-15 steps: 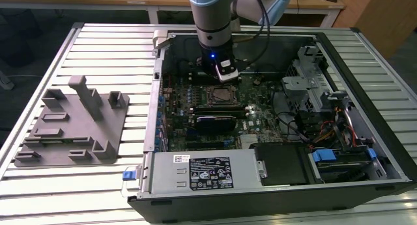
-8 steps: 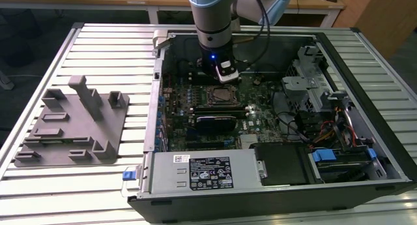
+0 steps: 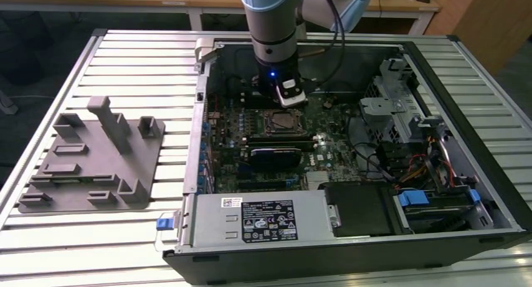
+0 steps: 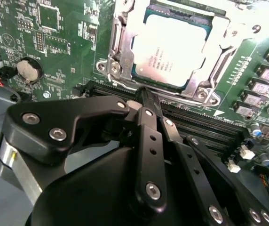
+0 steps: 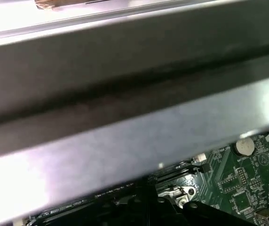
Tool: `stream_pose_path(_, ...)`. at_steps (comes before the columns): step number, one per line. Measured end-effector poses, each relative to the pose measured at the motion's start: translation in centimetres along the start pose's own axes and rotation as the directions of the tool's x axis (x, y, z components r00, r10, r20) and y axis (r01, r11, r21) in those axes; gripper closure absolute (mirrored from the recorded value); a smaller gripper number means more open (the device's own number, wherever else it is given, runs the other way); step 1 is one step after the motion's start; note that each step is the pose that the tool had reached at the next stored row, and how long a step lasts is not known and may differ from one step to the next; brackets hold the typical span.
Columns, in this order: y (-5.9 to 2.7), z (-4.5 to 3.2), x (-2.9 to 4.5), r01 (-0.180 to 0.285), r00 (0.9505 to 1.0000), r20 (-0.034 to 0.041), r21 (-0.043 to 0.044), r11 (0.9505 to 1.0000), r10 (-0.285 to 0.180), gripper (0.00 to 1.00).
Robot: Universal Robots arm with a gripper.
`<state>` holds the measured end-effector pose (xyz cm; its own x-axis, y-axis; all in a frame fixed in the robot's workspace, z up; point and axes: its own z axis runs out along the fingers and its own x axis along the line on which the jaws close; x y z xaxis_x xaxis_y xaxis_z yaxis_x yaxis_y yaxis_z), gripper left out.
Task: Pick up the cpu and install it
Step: 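Install the first cpu locking lever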
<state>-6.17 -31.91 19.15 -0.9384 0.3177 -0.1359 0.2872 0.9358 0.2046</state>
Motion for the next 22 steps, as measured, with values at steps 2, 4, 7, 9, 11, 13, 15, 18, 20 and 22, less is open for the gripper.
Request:
stream_pose_path(2,0.02,0.03,-0.22,-0.001,1.0,-0.0022,-0.0063,1.0,0.001,0.89)
stream_pose_path(4,0.04,0.06,-0.33,-0.002,1.0,-0.0038,-0.0108,0.9999,0.002,0.89)
stream_pose_path(7,0.05,0.01,-0.33,-0.002,1.0,-0.0039,-0.0111,0.9999,0.002,0.89)
stream_pose_path(9,0.09,-0.16,-0.36,-0.002,1.0,-0.0039,-0.0108,0.9999,0.002,0.89)
stream_pose_path(11,0.15,-0.45,-0.4,-0.002,1.0,-0.0033,-0.009,1.0,0.002,0.89)
stream_pose_path(13,0.23,-0.85,-0.45,-0.001,1.0,-0.0026,-0.0067,1.0,0.001,0.89)
stream_pose_path(15,0.32,-1.25,-0.51,-0.001,1.0,-0.0015,-0.0029,1.0,0.001,0.89)
stream_pose_path(18,0.44,-1.84,-0.6,0.001,1.0,0.0014,0.0064,1.0,-0.001,0.89)
stream_pose_path(20,0.51,-1.92,-0.75,0.0,1.0,0.0026,0.0138,0.9999,0.0,0.89)
stream_pose_path(22,0.54,-1.91,-0.84,-0.005,1.0,0.0062,0.0279,0.9996,0.004,0.89)
